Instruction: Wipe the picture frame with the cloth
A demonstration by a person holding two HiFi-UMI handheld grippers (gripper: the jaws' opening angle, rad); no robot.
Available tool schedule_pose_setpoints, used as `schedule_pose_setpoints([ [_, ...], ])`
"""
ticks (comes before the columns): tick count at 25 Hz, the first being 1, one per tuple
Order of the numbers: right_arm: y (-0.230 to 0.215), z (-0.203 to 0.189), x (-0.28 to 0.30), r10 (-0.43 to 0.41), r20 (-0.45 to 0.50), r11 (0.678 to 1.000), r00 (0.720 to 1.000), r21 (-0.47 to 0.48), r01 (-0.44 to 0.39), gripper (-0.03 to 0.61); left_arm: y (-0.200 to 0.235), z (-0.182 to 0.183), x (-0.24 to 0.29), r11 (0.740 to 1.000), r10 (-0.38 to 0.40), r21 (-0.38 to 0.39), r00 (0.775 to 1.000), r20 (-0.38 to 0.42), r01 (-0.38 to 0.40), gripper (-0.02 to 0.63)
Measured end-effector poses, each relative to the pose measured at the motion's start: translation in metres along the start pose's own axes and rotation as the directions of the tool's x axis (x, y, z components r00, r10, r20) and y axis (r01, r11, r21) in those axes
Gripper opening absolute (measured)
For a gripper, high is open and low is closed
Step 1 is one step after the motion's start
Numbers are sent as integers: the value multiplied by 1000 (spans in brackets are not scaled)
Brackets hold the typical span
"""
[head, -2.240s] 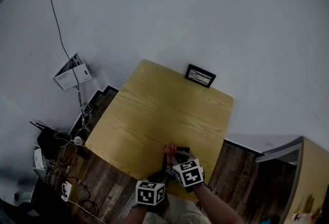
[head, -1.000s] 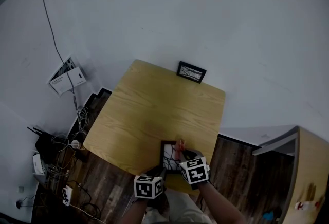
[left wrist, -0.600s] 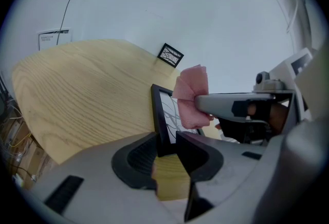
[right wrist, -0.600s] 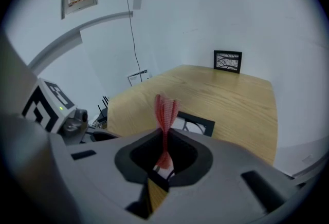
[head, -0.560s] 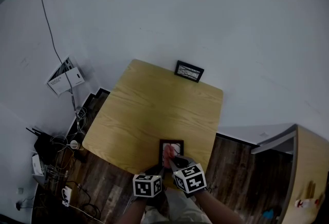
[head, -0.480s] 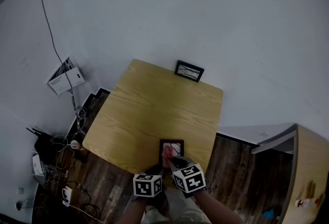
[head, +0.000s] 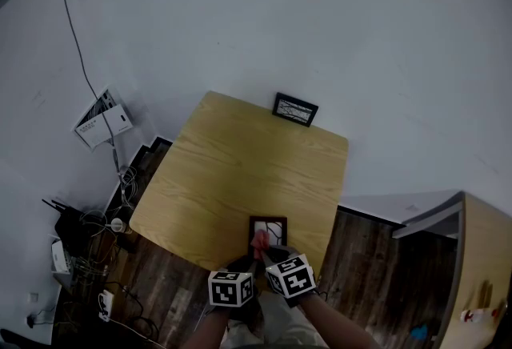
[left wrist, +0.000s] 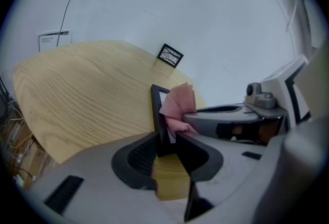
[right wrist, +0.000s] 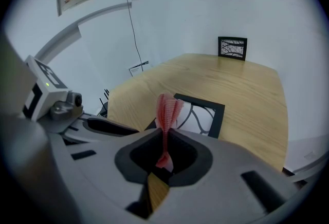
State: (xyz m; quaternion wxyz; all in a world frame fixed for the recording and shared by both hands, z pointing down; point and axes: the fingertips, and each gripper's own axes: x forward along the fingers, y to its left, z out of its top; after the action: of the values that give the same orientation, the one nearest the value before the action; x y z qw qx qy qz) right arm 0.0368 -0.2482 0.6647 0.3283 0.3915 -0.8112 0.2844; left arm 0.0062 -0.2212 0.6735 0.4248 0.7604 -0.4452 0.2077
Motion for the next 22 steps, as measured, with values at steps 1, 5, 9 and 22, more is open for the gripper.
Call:
schedule_pose_setpoints([
  [1,-2,-1,0,-5,-3,1000,1000,-4,5,15,0,0,0,1000,0,0,1000,0,0,106],
  [5,-14,-8,-5,-38,-15,999,999,1,38,15,1,0,0,1000,1,-1,1000,4,-1,106],
  [9,-25,-16,-10,-59,-21,998,998,15,59,17,1,0,0,1000,3,0,1000,2,-3,106],
  [22,-50,-26,-28,-136,-5,990,991,39,136,17,2,-1,0,1000,11,2,1000,11,-11,106],
])
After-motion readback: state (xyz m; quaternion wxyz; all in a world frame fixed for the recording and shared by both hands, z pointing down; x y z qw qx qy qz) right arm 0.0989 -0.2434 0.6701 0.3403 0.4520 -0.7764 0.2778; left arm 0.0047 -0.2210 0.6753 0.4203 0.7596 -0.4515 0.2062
